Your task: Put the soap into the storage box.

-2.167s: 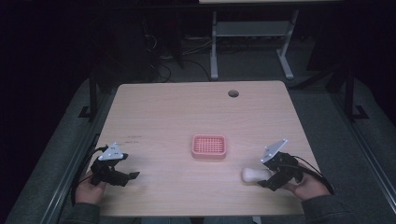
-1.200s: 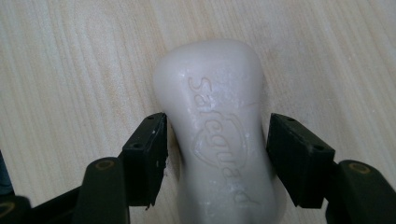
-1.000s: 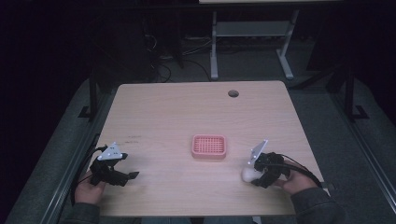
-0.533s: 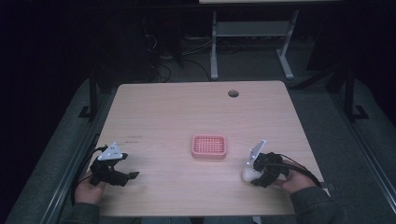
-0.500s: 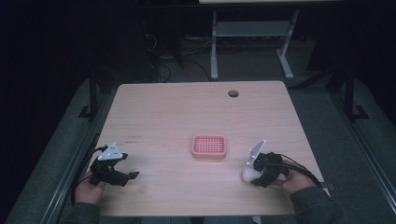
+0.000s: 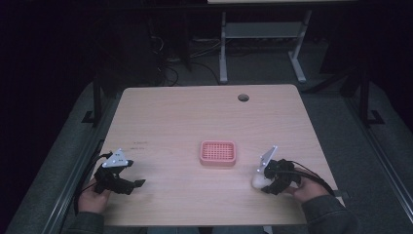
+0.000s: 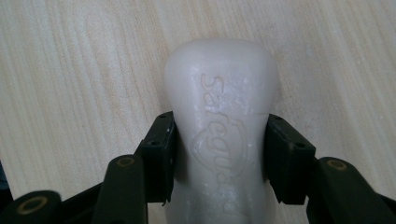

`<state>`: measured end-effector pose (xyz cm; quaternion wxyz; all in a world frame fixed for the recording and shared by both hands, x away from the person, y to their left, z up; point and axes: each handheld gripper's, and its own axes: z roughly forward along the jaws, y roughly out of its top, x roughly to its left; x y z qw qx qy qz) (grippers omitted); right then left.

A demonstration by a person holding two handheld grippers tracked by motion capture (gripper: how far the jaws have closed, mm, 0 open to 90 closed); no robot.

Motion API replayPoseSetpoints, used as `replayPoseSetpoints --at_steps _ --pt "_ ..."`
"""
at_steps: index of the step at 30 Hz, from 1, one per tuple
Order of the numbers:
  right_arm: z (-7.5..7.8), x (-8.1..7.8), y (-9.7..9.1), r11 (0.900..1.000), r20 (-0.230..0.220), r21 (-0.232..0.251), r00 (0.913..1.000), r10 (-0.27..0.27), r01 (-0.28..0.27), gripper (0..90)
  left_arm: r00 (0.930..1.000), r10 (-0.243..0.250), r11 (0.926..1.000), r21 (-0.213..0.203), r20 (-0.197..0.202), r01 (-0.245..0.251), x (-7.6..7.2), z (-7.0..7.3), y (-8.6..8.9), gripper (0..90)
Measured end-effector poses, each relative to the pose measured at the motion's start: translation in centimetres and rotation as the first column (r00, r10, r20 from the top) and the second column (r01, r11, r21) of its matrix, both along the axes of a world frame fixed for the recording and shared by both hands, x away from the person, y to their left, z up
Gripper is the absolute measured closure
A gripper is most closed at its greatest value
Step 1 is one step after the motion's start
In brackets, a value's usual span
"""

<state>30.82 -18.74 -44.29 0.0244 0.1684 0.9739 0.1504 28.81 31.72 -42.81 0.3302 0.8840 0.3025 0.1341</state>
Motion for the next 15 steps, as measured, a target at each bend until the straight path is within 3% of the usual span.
replayPoseSetpoints --at_steps 15 --pt "0.27 0.00 -0.29 0.9993 -0.002 0.037 1.0000 0.002 -0.002 49.3 1.0000 0.006 1.0000 -0.004 -0.003 -0.006 -0.05 0.01 -0.01 14.9"
